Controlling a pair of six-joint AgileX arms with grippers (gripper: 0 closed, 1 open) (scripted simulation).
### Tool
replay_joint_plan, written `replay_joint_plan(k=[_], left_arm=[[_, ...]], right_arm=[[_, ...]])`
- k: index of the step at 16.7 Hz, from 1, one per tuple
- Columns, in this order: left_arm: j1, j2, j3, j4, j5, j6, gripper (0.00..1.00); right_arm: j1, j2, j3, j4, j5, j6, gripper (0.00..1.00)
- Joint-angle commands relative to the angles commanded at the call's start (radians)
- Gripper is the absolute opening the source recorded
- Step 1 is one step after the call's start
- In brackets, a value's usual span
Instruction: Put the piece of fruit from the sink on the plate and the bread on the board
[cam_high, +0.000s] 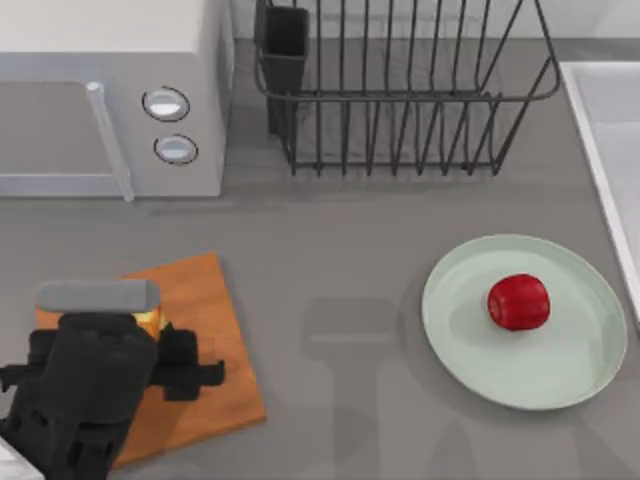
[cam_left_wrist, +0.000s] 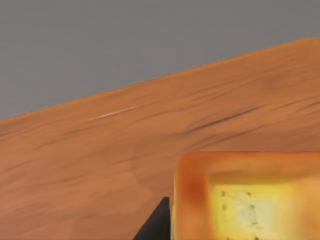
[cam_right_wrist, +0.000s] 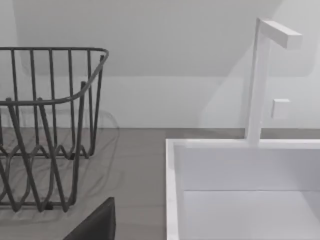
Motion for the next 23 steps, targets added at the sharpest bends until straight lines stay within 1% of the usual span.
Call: replay_joint_plan(k=[11, 16, 23], left_arm=[[0.053, 0.184, 0.006, 0.206, 0.043, 0.042, 0.00], [0.062, 0.198, 0.005, 0.222, 0.051, 0.048, 0.00], [0.062, 0.198, 0.005, 0.222, 0.051, 0.048, 0.53]], right_arm=[[0.000, 0.000, 0.000, 0.000, 0.000, 0.000, 1.00], [0.000, 0.000, 0.000, 0.000, 0.000, 0.000, 1.00], [0.000, 0.000, 0.000, 0.000, 0.000, 0.000, 1.00]])
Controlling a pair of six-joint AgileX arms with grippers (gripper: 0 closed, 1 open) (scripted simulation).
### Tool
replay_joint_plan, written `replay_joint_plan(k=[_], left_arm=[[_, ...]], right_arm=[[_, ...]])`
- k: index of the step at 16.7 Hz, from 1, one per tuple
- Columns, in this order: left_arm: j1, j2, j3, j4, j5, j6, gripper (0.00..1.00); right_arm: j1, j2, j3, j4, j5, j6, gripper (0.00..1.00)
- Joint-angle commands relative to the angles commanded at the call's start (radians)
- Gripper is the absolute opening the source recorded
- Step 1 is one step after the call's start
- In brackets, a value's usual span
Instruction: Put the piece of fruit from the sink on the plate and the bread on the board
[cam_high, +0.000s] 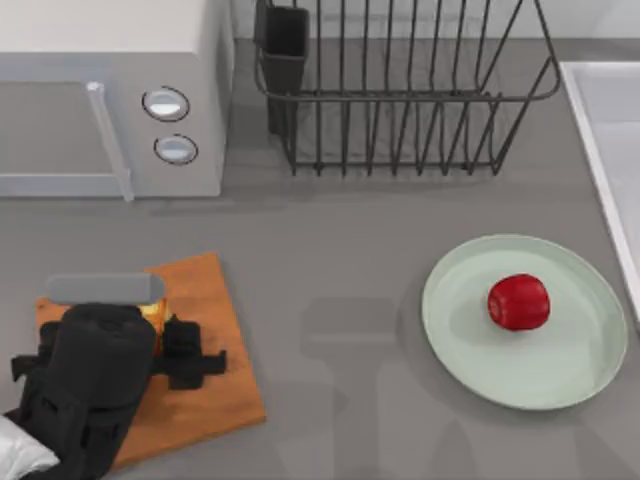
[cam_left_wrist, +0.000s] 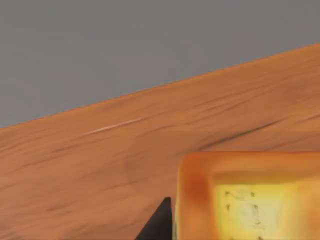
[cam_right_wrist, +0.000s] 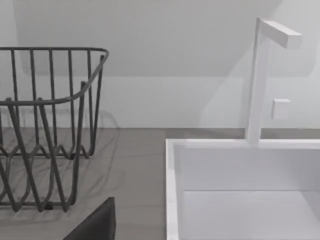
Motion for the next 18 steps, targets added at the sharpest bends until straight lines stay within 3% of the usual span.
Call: replay_joint_plan(k=[6, 18], left_arm=[[0.000, 0.000, 0.000, 0.000, 0.000, 0.000, 0.98], [0.013, -0.029, 0.001, -0.011, 0.008, 0.007, 1.00]], right_arm=[[0.000, 0.000, 0.000, 0.000, 0.000, 0.000, 1.00], [0.000, 0.000, 0.000, 0.000, 0.000, 0.000, 1.00]])
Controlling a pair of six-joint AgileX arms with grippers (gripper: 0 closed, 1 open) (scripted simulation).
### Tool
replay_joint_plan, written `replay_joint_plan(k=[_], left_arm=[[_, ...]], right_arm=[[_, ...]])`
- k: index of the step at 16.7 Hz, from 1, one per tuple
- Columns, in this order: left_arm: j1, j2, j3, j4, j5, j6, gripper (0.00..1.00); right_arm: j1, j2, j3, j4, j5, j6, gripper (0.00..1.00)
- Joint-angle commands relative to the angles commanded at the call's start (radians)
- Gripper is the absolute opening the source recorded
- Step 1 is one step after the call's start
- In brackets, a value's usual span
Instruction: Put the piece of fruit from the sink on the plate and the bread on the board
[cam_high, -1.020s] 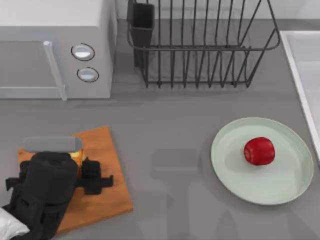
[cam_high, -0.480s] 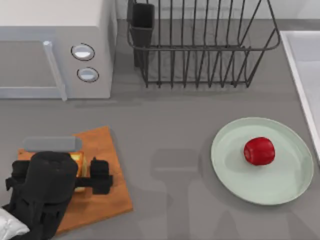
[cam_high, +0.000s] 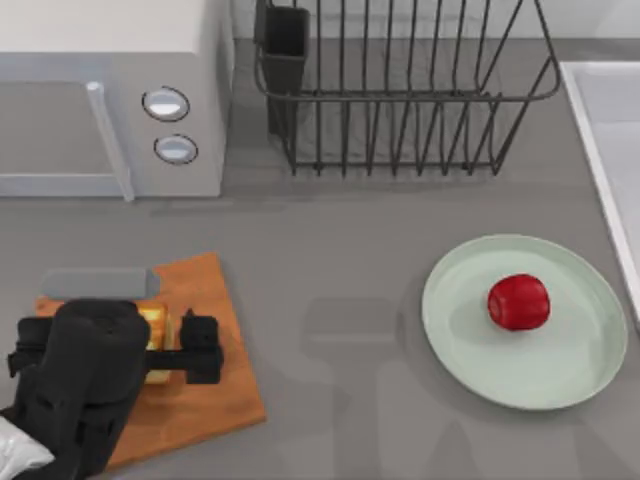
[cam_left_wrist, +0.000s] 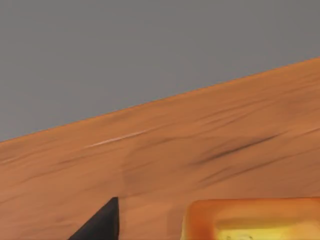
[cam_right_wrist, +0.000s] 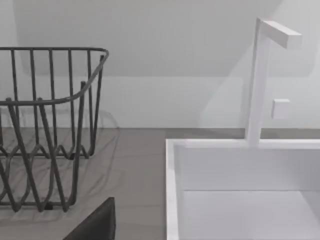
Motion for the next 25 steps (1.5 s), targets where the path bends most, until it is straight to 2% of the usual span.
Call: replay_joint_plan(k=[3, 14, 25], left_arm=[[0.048, -0.109, -0.014, -0.049, 0.035, 0.026, 1.00], [0.277, -0.712, -0.105, -0.303, 0.219, 0.162, 1.00], [0.533, -1.404, -0.197, -0.574, 0.407, 0.305, 1.00]], right_arm=[[0.000, 0.000, 0.000, 0.000, 0.000, 0.000, 1.00], [0.000, 0.000, 0.000, 0.000, 0.000, 0.000, 1.00], [0.000, 0.000, 0.000, 0.000, 0.000, 0.000, 1.00]])
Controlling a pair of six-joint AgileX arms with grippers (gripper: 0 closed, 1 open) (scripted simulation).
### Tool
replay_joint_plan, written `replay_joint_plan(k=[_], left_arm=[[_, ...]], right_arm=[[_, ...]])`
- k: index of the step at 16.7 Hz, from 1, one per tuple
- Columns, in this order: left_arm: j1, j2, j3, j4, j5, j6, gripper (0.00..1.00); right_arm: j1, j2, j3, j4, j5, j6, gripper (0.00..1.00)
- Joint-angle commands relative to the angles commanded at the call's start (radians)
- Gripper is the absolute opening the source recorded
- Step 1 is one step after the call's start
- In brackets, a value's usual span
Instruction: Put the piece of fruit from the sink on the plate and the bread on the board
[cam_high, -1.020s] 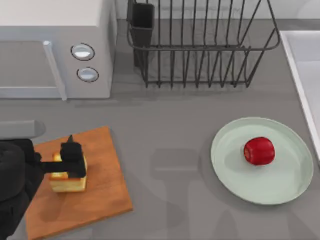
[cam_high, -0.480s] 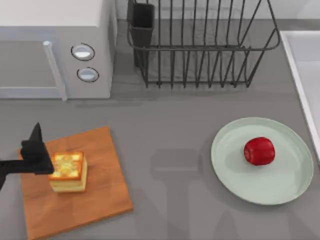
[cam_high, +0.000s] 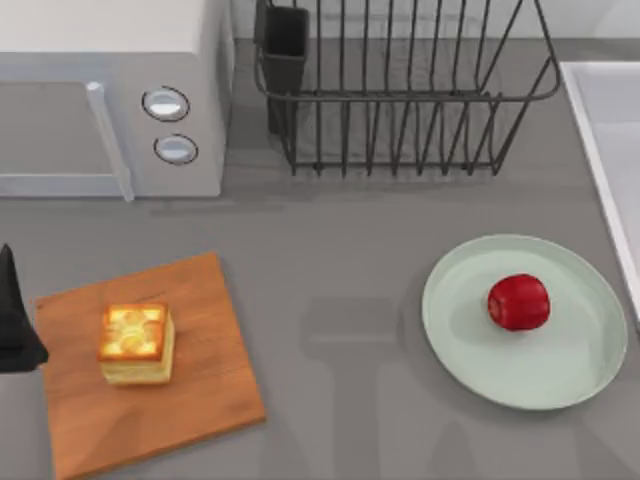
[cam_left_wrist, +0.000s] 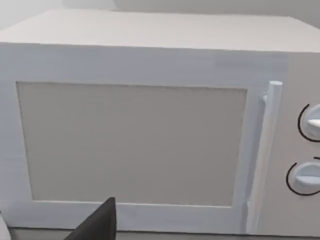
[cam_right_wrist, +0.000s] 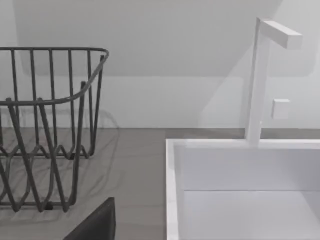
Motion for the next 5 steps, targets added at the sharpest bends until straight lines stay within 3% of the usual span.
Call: replay_joint_plan(k=[5], left_arm=[[0.048, -0.095, -0.016, -0.052, 0.041, 0.028, 1.00]], right_arm=[[0.000, 0.000, 0.000, 0.000, 0.000, 0.000, 1.00]])
